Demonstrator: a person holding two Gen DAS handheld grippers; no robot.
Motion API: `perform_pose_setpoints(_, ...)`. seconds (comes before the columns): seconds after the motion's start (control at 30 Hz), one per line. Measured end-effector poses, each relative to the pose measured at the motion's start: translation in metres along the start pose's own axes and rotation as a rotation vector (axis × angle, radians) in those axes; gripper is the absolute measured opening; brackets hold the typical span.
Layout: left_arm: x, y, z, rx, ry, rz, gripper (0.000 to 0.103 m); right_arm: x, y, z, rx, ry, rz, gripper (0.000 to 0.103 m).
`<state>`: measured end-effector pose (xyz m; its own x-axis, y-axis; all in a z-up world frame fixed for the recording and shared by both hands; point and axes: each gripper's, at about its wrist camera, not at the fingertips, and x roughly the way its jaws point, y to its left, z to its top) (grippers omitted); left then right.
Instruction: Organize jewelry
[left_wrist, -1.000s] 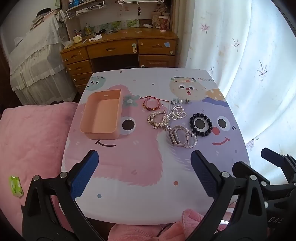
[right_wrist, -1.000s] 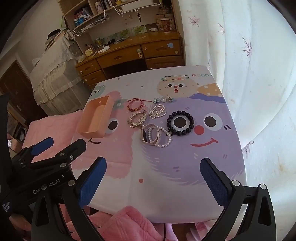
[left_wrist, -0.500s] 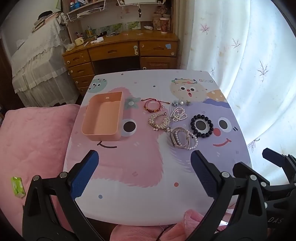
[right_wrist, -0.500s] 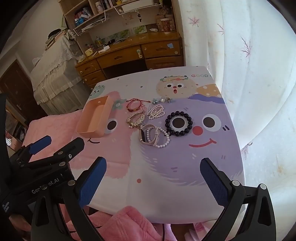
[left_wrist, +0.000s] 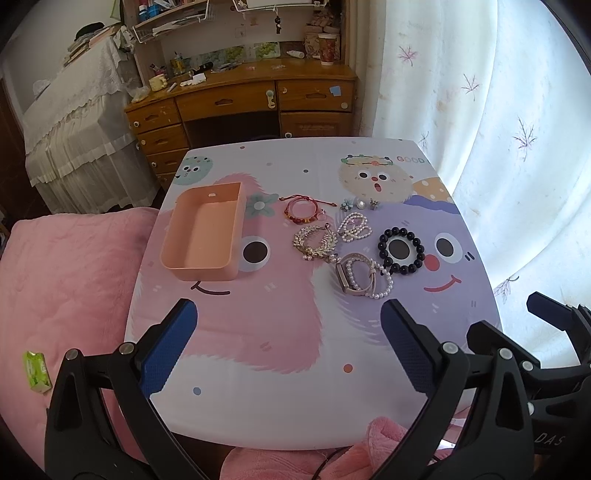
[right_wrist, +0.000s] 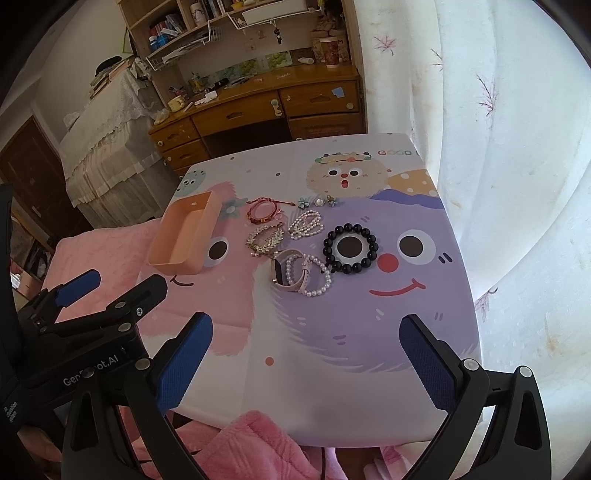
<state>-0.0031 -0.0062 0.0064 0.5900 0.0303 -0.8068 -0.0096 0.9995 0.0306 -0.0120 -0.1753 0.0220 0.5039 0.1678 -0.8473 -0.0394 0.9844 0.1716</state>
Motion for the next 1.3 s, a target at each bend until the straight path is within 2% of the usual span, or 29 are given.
perform_pose_setpoints(0.13, -0.001, -0.001, -0.001, 0.001, -0.001, 0.001, 0.099, -0.005, -0.012, 0.004, -0.006, -0.005, -0.014, 0.103)
perform_pose_setpoints(0.63, 0.005, -0.014, 0.005, 0.033, -0.011, 0.026, 0.099, -0.01, -0.004, 0.008, -0.03, -0.045, -0.08, 0.103)
perform_pose_setpoints(1.3, -0.002, -0.019, 0.003, 0.047, -0.024, 0.038, 0.099, -0.019, -0.007, 0.002, -0.04, -0.06, -0.108, 0.103)
